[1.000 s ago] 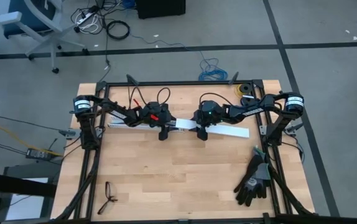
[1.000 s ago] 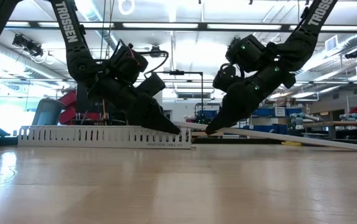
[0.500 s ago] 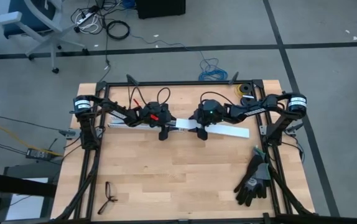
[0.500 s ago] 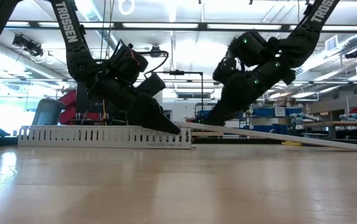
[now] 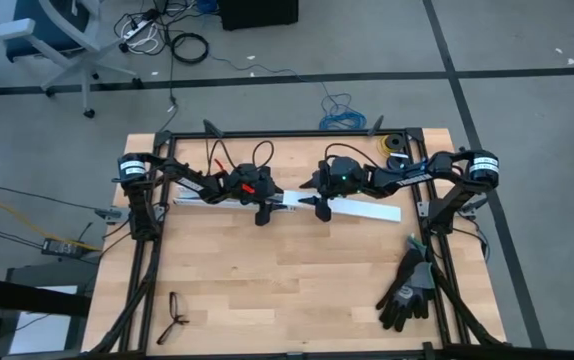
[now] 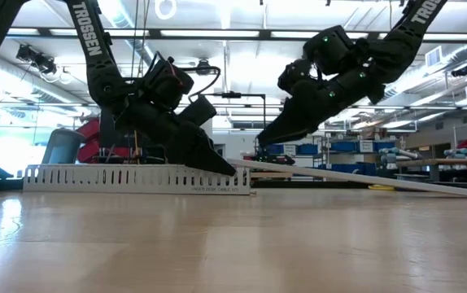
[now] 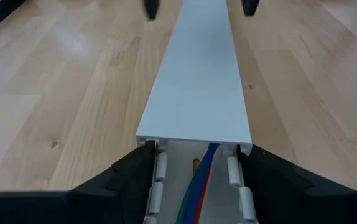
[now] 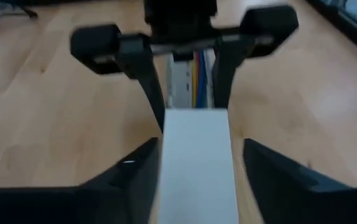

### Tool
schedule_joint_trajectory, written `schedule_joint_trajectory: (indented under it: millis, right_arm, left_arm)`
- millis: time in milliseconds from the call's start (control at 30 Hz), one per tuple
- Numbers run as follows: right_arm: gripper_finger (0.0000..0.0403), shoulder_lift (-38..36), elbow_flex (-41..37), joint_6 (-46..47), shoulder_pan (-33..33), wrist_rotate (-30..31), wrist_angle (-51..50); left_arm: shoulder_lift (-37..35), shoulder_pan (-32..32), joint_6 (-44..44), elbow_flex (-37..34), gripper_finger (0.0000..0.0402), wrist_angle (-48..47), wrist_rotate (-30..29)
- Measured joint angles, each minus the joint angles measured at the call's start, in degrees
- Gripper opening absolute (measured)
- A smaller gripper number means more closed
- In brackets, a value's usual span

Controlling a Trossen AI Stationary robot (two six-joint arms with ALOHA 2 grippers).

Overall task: Ziptie cables
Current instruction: Close the white cable duct with the white cable duct cover

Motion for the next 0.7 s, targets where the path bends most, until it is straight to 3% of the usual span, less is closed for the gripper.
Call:
schedule_joint_trajectory:
  millis: [200, 367, 467, 700]
  right_arm:
    - [0.0081, 0.0, 0.0, -0.5, 0.1, 0.7, 1.4]
    - [0.0012, 0.0, 0.0, -0.4, 0.1, -1.1, 2.4]
    - [0.0006, 0.0, 0.0, -0.3, 0.3, -1.2, 2.6]
    - [0.0046, 0.0, 0.0, -0.3, 0.9, -1.2, 2.8]
  left_arm:
    - [0.0, 0.0, 0.0, 0.0, 0.0229, 0.1, -0.2]
    - [0.0, 0.0, -0.4, 0.0, 0.0229, 0.2, -0.3]
    - [0.0, 0.0, -2.1, 0.0, 0.0229, 0.2, -0.3]
    - [0.0, 0.0, -2.5, 0.0, 0.0237, -0.4, -0.4]
